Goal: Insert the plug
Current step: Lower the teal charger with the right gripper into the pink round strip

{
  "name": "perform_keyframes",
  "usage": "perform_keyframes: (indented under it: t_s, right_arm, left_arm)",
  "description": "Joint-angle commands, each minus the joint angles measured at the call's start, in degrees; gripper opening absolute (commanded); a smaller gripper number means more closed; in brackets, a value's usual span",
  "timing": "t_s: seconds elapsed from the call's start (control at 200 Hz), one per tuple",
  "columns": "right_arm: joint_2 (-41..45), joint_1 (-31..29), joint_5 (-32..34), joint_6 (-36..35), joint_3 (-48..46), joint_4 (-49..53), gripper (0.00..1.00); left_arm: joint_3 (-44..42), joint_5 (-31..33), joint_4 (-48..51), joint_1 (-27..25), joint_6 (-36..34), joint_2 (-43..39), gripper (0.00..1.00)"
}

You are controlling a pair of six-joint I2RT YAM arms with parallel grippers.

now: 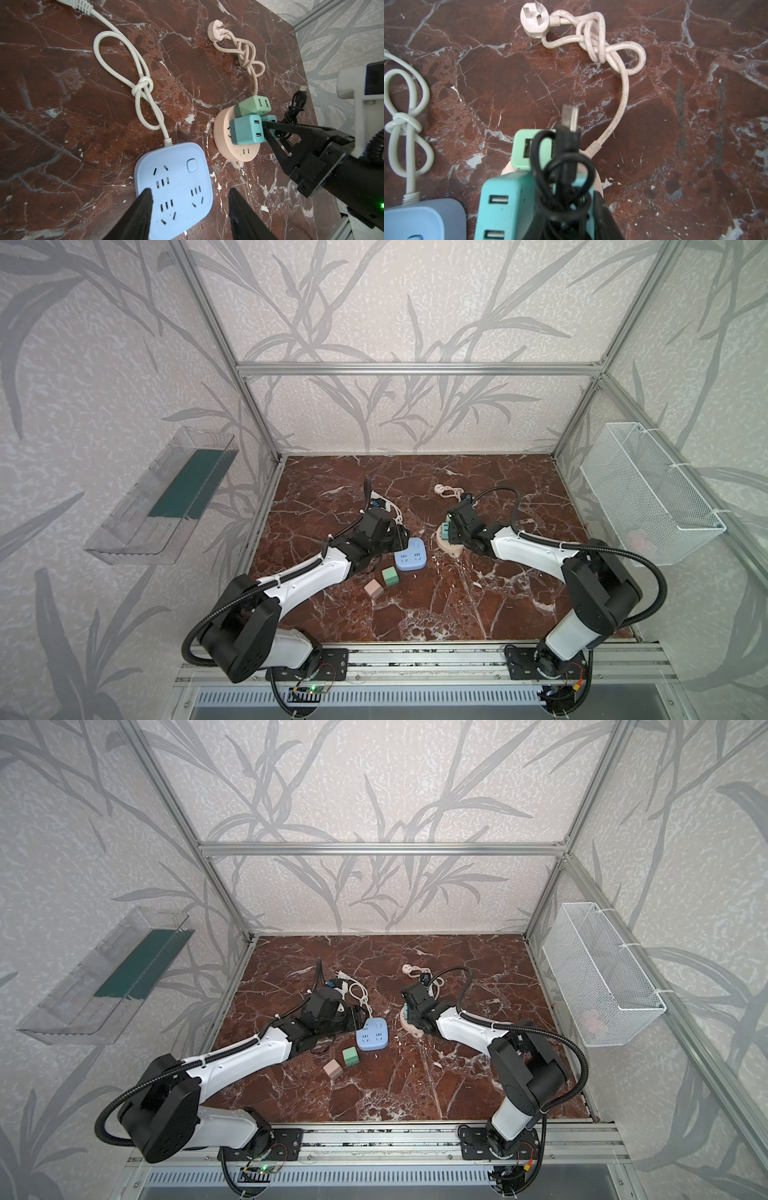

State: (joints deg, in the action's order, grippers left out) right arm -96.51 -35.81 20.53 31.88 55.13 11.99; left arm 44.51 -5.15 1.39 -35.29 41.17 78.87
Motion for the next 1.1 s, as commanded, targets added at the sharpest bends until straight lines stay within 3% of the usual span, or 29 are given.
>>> perform_keyframes:
  t_s: [0.0, 0.295, 0.61, 1.095]
  right_arm:
    - [-7.43, 0.19, -7.83, 0.51, -3.85, 16.86, 0.0]
    - [-11.21, 0.08, -9.68, -3.88, 0.75, 23.39, 0.0]
    - [-17.47, -0.33, -14.41, -1.57, 0.05, 21.82, 0.0]
    - [-6.72, 0.8, -7.39, -2.72, 7.86, 32.18, 0.0]
  left_arm:
    - [0.14, 0.21, -0.92, 0.29, -0.16, -0.64, 0.58]
    - [-0.89, 2.05, -0.31, 0.58, -1.26, -1.97, 0.58]
    - [-1.27, 1.57, -1.37, 1.01, -1.18, -0.41, 0.58]
    - [-0.86, 1.92, 0.01, 1.38, -2.23, -4.06, 0.59]
